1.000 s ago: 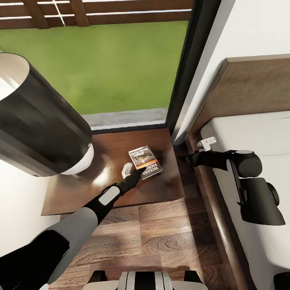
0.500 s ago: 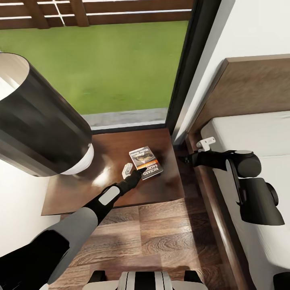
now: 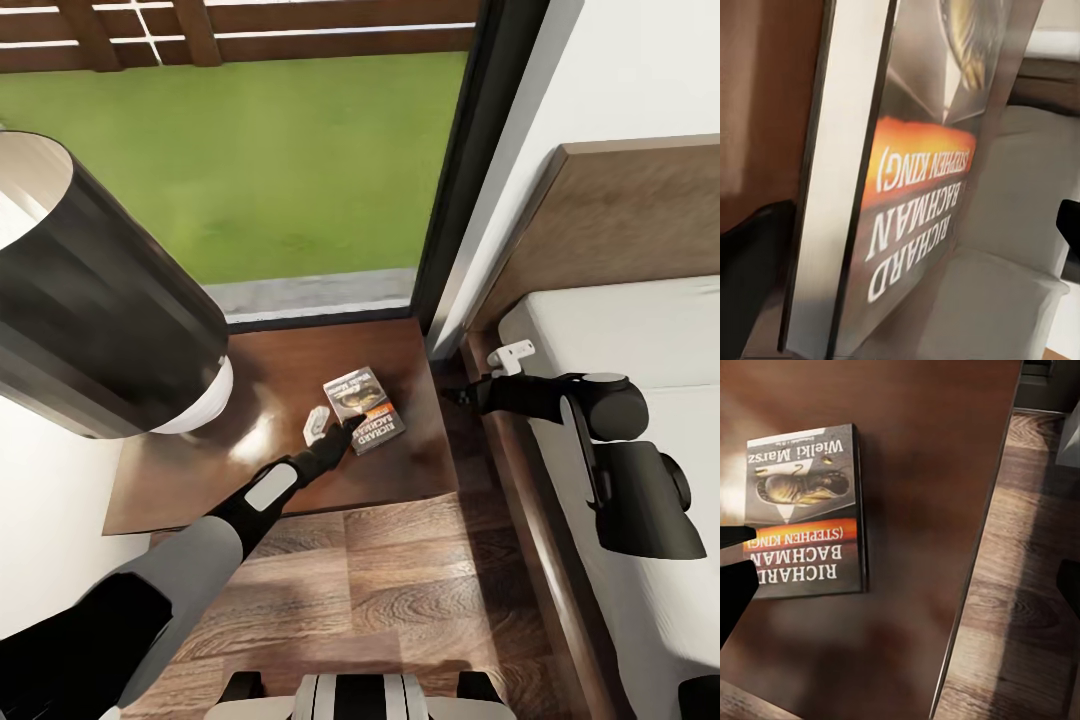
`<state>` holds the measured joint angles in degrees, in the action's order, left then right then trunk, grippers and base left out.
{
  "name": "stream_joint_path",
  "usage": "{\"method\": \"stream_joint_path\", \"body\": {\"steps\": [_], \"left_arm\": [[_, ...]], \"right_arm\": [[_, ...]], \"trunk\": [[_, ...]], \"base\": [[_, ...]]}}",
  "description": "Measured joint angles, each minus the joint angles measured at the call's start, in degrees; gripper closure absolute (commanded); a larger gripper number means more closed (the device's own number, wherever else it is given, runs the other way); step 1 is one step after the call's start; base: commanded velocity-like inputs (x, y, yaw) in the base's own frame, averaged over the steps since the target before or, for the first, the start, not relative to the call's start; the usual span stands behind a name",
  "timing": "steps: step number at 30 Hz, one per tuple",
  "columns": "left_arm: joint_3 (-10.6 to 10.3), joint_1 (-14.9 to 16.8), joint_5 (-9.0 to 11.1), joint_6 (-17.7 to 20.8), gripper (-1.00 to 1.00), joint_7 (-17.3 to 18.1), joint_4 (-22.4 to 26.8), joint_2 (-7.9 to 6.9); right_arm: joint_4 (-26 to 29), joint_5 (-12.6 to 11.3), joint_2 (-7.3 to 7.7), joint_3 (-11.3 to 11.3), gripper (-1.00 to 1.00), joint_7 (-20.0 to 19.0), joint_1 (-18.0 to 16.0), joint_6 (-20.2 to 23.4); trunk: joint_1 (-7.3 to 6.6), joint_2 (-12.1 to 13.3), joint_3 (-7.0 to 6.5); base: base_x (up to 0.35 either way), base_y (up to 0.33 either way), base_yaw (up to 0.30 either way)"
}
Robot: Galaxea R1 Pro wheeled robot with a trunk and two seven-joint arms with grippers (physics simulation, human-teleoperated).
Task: In the bedroom, move the book from the bed onto either nightstand, and place the two sandals side by side next to the bed.
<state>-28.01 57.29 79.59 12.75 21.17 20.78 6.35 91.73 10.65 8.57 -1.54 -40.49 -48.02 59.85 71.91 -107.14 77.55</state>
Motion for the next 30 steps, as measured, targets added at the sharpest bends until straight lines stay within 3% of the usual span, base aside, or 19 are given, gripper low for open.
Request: {"method": "stream_joint_path", "body": {"steps": [23, 30], "left_arm": [[-0.05, -1.06, -0.14, -0.45, -1.0, -0.15, -0.02, 0.0], [-0.11, -1.49, -0.33, -0.48, -1.0, -3.9, 0.13, -0.18]], "right_arm": [[-0.01, 0.0, 0.08, 0.14, -1.0, -0.03, -0.02, 0.0], [0.0, -0.01, -0.28, 0.1, -1.0, -0.05, -0.02, 0.0]], "trunk": [[0.0, 0.0, 0.0], [0.0, 0.0, 0.0]], "base": [[0.0, 0.0, 0.0], [0.0, 0.0, 0.0]]}}
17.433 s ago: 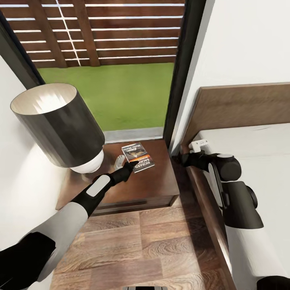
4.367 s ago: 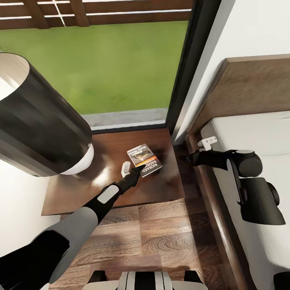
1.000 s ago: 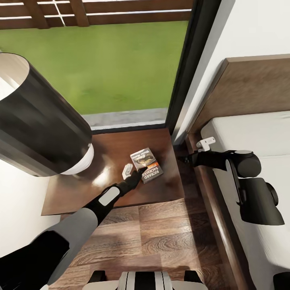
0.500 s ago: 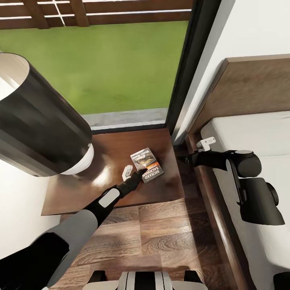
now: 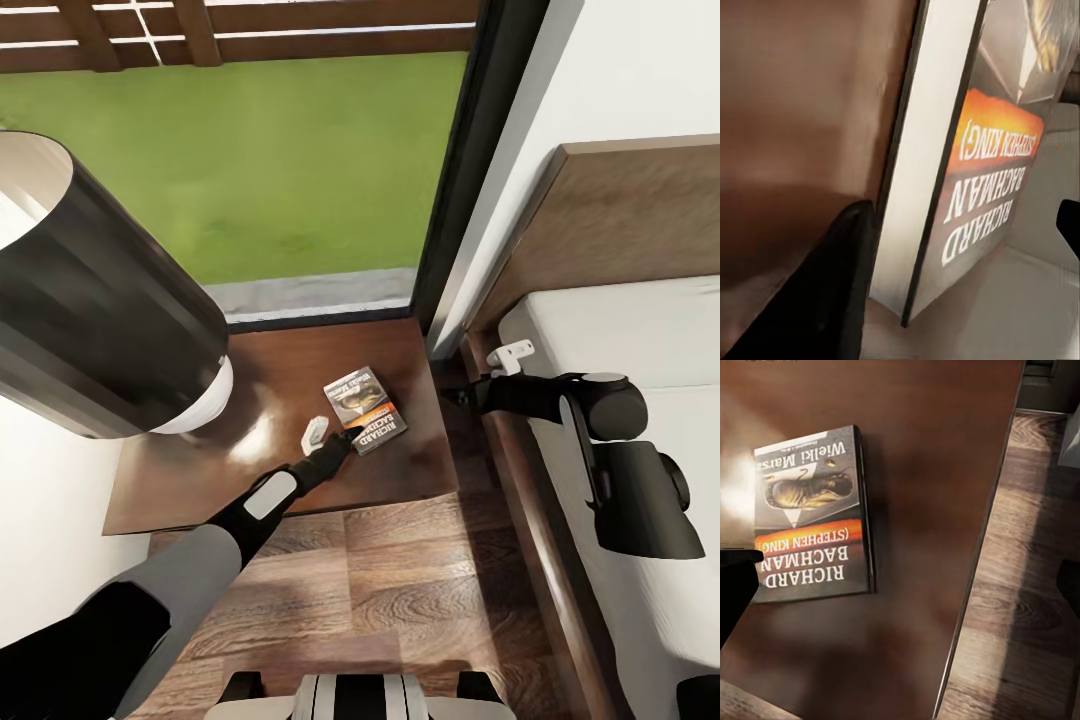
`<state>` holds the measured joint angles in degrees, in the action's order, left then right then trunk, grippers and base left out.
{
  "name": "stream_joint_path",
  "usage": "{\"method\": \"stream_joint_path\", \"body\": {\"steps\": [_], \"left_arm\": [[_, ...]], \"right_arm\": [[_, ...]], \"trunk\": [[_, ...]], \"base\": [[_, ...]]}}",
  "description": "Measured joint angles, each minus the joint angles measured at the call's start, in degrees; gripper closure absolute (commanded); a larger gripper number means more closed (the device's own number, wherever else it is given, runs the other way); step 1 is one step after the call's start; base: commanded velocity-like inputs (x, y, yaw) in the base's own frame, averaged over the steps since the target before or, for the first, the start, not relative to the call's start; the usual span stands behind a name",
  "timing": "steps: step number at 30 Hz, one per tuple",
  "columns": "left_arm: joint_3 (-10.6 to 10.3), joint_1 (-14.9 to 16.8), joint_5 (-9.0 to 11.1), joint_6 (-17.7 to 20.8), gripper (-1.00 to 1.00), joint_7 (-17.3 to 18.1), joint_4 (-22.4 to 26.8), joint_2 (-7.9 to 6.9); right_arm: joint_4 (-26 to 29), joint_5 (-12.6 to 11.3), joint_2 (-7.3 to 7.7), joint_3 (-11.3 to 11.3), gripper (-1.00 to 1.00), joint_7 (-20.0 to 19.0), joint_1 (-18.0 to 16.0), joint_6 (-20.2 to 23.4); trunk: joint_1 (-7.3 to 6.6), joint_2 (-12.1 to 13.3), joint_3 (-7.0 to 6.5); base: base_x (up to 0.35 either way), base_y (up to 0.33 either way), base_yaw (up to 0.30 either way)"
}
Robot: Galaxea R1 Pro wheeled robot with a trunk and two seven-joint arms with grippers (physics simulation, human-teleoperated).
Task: In the bedroom, move the book from the bed onto either nightstand, and place the two sandals side by side next to the bed.
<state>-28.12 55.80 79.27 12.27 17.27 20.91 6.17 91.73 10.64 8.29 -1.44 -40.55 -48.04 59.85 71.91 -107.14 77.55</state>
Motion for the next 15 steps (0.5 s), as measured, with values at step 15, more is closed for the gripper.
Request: {"method": "stream_joint_path", "body": {"steps": [15], "left_arm": [[-0.23, -0.22, 0.49, 0.27, -1.0, -11.94, 4.99, -0.06]], "right_arm": [[-0.01, 0.01, 0.11, 0.02, -1.0, 0.0, -0.01, 0.0]], "trunk": [[-0.01, 0.0, 0.0]], "base": [[0.0, 0.0, 0.0]]}}
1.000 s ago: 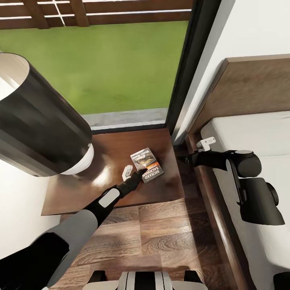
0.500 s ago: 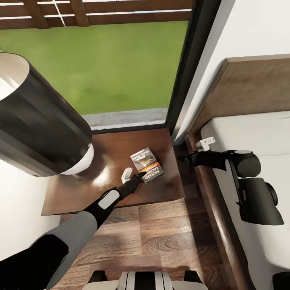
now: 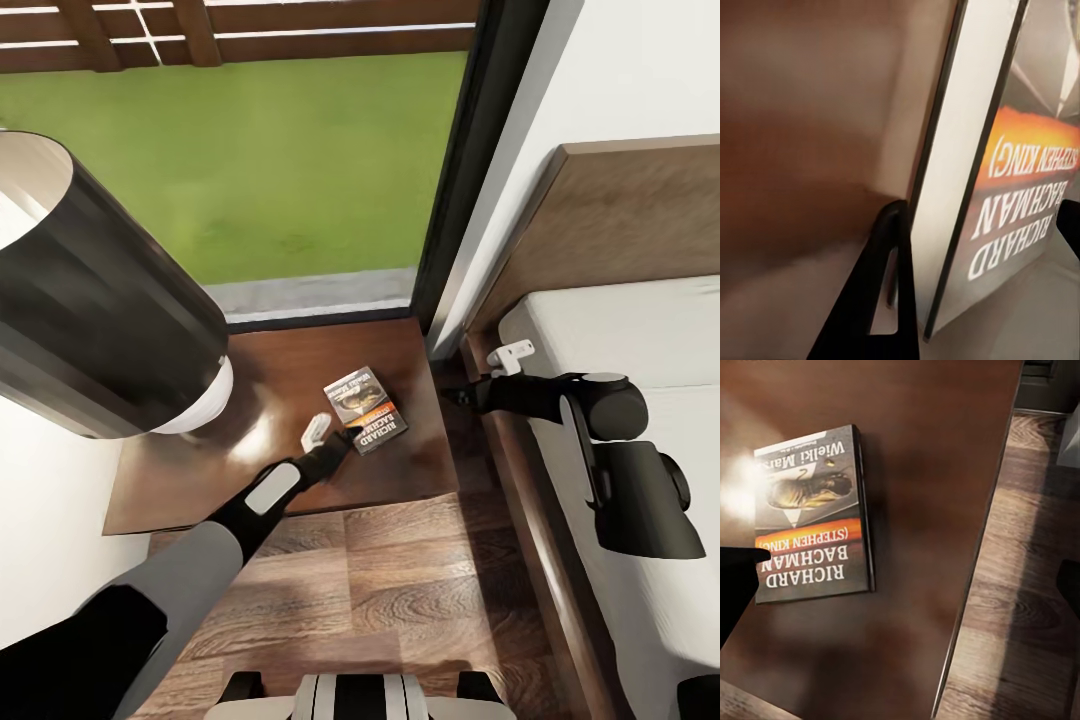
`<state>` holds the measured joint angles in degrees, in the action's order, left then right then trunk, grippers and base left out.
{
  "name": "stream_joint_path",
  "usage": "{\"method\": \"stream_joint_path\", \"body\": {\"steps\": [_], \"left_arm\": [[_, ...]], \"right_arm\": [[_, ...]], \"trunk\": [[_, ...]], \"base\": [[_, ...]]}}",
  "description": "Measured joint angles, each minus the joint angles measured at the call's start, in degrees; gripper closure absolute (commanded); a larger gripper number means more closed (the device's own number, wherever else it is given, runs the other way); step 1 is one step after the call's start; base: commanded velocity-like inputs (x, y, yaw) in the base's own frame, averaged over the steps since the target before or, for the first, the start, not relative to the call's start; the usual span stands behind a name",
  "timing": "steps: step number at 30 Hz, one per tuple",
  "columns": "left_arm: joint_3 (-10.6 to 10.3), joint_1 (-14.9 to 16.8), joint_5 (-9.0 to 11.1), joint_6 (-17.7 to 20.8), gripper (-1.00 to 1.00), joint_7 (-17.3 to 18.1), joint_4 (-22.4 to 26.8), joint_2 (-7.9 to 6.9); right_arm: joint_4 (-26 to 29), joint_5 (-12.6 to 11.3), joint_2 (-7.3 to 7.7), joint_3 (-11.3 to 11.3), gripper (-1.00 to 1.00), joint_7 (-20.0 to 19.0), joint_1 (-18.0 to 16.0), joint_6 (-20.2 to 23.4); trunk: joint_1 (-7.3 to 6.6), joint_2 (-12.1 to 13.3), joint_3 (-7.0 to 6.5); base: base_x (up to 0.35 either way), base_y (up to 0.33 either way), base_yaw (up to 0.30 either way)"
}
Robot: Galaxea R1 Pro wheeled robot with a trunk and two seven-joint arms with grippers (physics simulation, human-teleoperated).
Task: In the bedroom, move the book from the bed onto either nightstand, and place the two sandals side by side next to the bed.
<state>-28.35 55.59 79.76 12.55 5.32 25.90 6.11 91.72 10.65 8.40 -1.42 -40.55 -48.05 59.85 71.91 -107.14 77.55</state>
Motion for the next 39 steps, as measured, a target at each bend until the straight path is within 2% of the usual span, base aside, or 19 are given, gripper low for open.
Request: {"method": "stream_joint_path", "body": {"steps": [2, 6, 7, 9, 21, 27, 28, 30, 31, 34, 39], "left_arm": [[0.04, 0.0, 0.05, -0.05, -1.0, -1.43, 0.73, -0.02], [0.12, 0.01, -0.04, -0.06, -1.0, -7.67, 3.83, -0.04], [0.12, 0.01, -0.09, -0.04, -1.0, -7.75, 3.86, -0.05], [0.21, -0.04, -0.71, -0.12, -1.0, -10.42, 6.19, -0.11], [0.3, -1.8, -0.43, 0.5, -1.0, -16.97, 14.74, -0.67], [0.23, -2.24, -0.37, 0.61, -1.0, -22.34, 18.35, -1.41], [0.23, -2.25, -0.36, 0.62, -1.0, -22.38, 18.37, -1.41], [0.18, -2.35, -0.56, 0.66, -1.0, -24.9, 19.81, -1.6], [0.17, -2.35, -0.56, 0.66, -1.0, -24.95, 19.84, -1.61], [0.09, -2.47, -0.5, 0.7, -1.0, -28.19, 22.66, -1.83], [0.07, -2.87, -0.43, 1.08, -1.0, -30.93, 26.33, -2.01]], "right_arm": [[0.0, 0.0, 0.02, 0.01, -1.0, 0.0, 0.0, 0.0], [-0.01, 0.0, 0.0, 0.04, -1.0, 0.0, 0.01, 0.0], [-0.01, 0.0, 0.0, 0.04, -1.0, 0.0, 0.01, 0.0], [0.01, 0.0, 0.0, 0.05, -1.0, 0.0, 0.01, 0.0], [0.03, 0.0, 0.09, 0.15, -1.0, 0.0, 0.01, 0.0], [0.02, 0.0, 0.13, 0.21, -1.0, 0.0, 0.01, 0.0], [0.02, 0.0, 0.13, 0.21, -1.0, 0.0, 0.01, 0.0], [0.01, -0.01, 0.05, 0.22, -1.0, 0.0, 0.01, 0.0], [0.01, 0.0, 0.05, 0.22, -1.0, 0.0, 0.01, 0.0], [0.01, -0.01, -0.07, 0.23, -1.0, 0.0, 0.01, 0.0], [0.0, 0.0, -0.17, 0.23, -1.0, 0.0, 0.01, 0.0]], "trunk": [[0.0, 0.0, 0.0], [0.0, 0.0, 0.0], [0.0, 0.0, 0.0], [0.01, 0.0, 0.0], [0.01, 0.0, 0.0], [0.01, 0.0, 0.0], [0.01, 0.0, 0.0], [0.01, 0.0, 0.0], [0.01, 0.0, 0.0], [0.01, 0.0, 0.0], [0.01, 0.0, 0.0]], "base": [[0.0, 0.0, 0.0], [0.0, 0.0, 0.0], [0.0, 0.0, 0.0], [0.0, 0.0, 0.0], [0.0, 0.0, 0.0], [0.0, 0.0, 0.0], [0.0, 0.0, 0.0], [0.0, 0.0, 0.0], [0.0, 0.0, 0.0], [0.0, 0.0, 0.0], [0.0, 0.0, 0.0]]}}
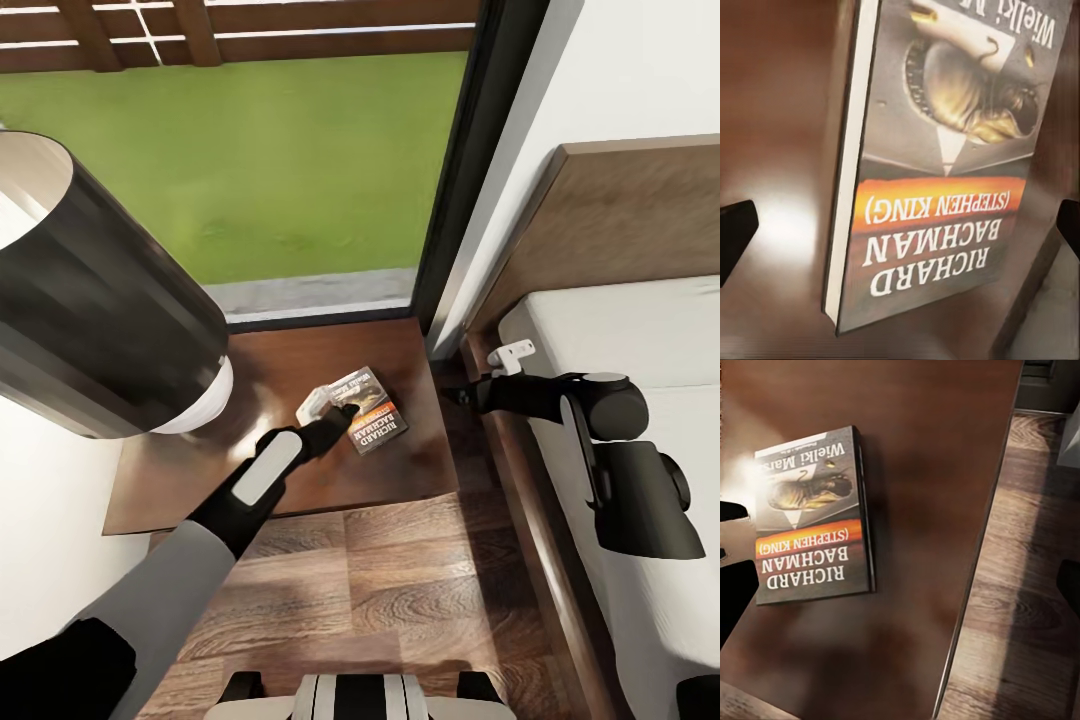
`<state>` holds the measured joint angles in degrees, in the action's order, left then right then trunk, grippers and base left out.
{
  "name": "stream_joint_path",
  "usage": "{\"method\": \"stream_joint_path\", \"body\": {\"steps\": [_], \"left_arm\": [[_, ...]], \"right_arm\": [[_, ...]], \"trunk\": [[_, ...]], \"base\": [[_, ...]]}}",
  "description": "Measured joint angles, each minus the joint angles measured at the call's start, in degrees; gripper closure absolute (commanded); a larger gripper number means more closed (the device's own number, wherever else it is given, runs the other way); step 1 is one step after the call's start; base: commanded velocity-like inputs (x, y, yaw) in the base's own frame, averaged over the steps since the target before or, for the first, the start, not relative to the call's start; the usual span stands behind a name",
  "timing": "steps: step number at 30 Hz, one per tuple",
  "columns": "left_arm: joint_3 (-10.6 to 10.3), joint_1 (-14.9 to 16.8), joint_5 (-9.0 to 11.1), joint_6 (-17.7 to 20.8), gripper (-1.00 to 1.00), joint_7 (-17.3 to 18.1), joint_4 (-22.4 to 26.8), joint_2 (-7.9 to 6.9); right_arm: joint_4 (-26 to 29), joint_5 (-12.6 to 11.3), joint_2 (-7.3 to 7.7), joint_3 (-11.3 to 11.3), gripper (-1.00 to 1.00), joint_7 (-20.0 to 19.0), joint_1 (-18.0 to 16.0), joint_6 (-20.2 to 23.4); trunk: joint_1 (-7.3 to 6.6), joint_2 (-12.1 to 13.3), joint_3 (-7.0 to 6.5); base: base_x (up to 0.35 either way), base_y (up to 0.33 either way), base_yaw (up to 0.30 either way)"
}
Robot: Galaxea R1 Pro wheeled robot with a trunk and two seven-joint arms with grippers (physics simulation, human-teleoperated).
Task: In the bedroom, move the book from the bed onto either nightstand, and place the two sandals side by side next to the bed.
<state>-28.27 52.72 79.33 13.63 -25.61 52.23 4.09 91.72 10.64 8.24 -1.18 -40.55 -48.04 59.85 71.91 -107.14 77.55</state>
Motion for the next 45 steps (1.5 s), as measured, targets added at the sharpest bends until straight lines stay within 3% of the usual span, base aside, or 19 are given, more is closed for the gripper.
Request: {"method": "stream_joint_path", "body": {"steps": [16, 23, 45], "left_arm": [[-0.11, -0.86, 0.18, 3.39, -1.0, -10.49, 17.56, -0.38], [-0.43, -0.88, 0.06, 6.28, -1.0, -14.12, 22.07, -0.02], [-1.73, -0.54, 0.02, 15.14, -1.0, -16.39, 29.75, 1.25]], "right_arm": [[0.04, 0.0, -0.09, 0.22, -1.0, -0.04, -0.42, 0.0], [0.06, 0.0, -0.09, 0.25, -1.0, -0.05, -0.61, 0.0], [0.04, 0.08, 0.87, 0.56, -1.0, -0.01, -2.65, -0.01]], "trunk": [[0.0, 0.0, 0.0], [0.0, 0.0, 0.0], [0.0, 0.0, 0.0]], "base": [[0.0, 0.0, 0.0], [0.0, 0.0, 0.0], [0.0, 0.0, 0.0]]}}
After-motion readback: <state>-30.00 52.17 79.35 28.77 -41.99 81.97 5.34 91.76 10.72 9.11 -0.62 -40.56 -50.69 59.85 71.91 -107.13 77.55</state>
